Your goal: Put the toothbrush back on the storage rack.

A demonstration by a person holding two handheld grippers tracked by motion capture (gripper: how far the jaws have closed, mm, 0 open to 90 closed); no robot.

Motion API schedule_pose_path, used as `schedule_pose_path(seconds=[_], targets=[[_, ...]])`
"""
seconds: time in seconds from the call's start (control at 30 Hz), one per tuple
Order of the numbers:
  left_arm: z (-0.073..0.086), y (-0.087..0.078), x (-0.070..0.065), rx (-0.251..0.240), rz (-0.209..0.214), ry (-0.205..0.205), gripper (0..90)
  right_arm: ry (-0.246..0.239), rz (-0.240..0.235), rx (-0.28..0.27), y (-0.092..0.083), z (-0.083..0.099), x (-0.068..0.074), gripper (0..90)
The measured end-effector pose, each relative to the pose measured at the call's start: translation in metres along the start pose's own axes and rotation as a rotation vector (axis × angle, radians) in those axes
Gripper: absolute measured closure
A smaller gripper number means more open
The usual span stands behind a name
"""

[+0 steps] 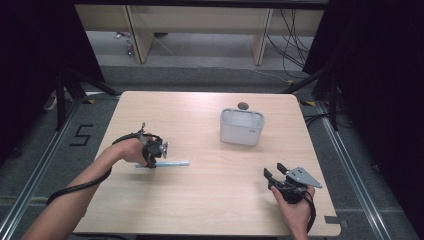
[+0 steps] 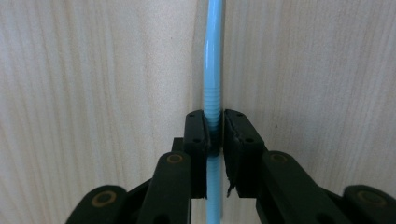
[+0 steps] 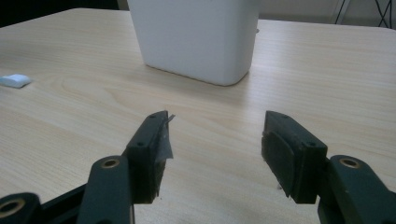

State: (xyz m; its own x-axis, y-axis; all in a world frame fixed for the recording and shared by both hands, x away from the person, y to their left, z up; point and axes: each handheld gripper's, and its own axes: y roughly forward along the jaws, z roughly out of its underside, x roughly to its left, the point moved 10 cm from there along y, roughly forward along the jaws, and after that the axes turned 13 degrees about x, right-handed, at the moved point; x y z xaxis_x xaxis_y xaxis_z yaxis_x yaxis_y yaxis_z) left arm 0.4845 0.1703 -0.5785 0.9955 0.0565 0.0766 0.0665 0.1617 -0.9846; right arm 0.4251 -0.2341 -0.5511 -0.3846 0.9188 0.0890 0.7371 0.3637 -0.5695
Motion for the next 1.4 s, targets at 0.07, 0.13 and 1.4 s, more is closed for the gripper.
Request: schedule_pose_path(seconds=[0.07,0.13,1.4], targets=[[-0.001,0.0,0.0,0.004,-0.005,0.011,80.3,-0.041,0.018,0.007,-0.001,0.0,-0.004,42.5],[-0.002,0.0,-0.002,0.004,0.003,0.009,80.8,-0.034,0.013,-0.008,-0.001,-0.001,-0.003,42.4],[-0.008,-0.032,-0.005,-0.195,-0.073,-0.06,83.6,-0.011,-0.011,0.002,-0.001,0.0,0.001,43.3]])
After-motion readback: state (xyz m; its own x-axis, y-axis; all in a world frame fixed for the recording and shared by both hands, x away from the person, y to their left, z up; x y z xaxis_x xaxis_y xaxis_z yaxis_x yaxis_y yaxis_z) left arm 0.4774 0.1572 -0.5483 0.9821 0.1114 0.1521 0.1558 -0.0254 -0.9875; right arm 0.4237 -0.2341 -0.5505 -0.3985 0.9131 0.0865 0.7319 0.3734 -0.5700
